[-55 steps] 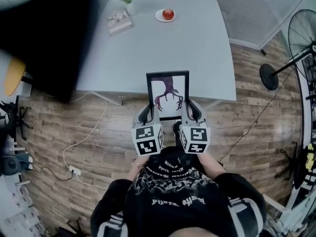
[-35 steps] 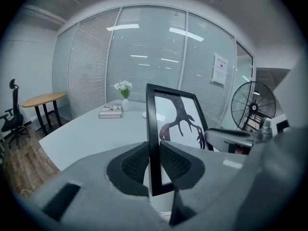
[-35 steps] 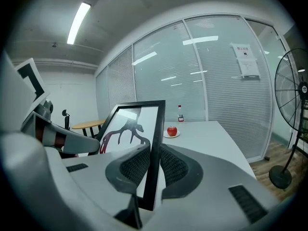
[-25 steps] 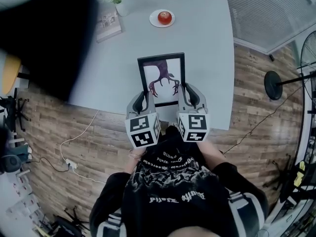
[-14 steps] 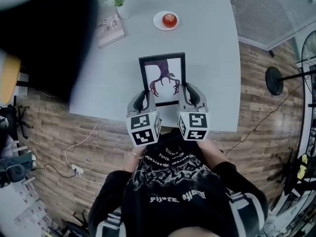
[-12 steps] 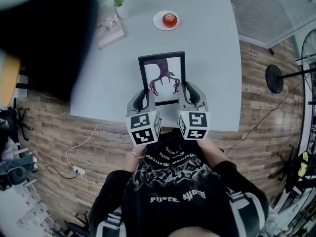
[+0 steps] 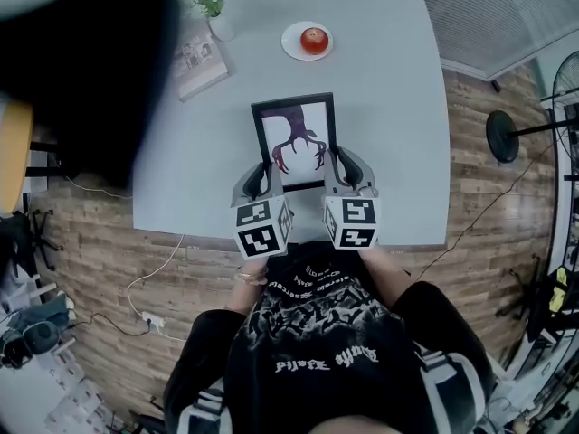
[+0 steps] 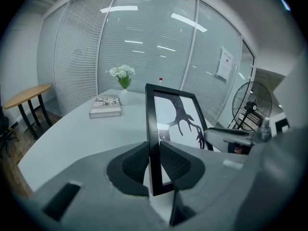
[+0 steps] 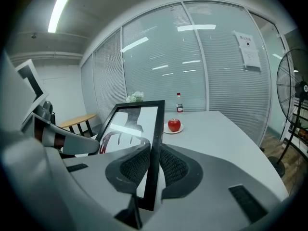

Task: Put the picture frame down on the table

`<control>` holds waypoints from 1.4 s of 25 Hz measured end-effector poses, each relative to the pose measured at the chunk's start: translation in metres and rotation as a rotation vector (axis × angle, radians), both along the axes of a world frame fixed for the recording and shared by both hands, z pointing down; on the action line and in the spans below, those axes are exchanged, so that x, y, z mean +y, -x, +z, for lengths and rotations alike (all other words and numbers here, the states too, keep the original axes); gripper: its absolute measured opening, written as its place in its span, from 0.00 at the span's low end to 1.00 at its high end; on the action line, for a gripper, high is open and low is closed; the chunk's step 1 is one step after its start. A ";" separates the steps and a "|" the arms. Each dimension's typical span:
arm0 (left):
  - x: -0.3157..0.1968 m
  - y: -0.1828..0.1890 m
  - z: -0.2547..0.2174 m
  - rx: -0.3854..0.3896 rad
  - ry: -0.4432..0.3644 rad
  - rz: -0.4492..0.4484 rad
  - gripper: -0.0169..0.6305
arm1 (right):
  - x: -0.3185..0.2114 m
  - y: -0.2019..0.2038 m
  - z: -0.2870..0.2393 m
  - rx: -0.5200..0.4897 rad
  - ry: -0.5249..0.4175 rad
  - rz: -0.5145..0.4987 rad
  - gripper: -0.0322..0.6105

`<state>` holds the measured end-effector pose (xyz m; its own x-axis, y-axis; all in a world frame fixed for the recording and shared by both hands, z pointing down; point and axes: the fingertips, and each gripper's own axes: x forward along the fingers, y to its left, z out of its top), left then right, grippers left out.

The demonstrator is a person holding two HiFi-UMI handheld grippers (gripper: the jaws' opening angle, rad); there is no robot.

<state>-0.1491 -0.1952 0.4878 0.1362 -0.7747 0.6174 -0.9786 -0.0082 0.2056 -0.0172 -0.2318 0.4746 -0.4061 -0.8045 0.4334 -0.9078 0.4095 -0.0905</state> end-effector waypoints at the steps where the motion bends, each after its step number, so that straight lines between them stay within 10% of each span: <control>1: -0.002 0.001 0.004 0.011 0.014 -0.002 0.15 | -0.002 0.001 0.003 0.008 0.007 0.000 0.15; 35: -0.023 0.017 0.110 0.065 0.306 0.078 0.15 | -0.016 0.016 0.111 0.114 0.312 0.080 0.15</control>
<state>-0.1660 -0.2178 0.5978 0.2345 -0.5398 0.8084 -0.9623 -0.0110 0.2718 -0.0328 -0.2481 0.5858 -0.2818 -0.6534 0.7026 -0.9474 0.3053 -0.0961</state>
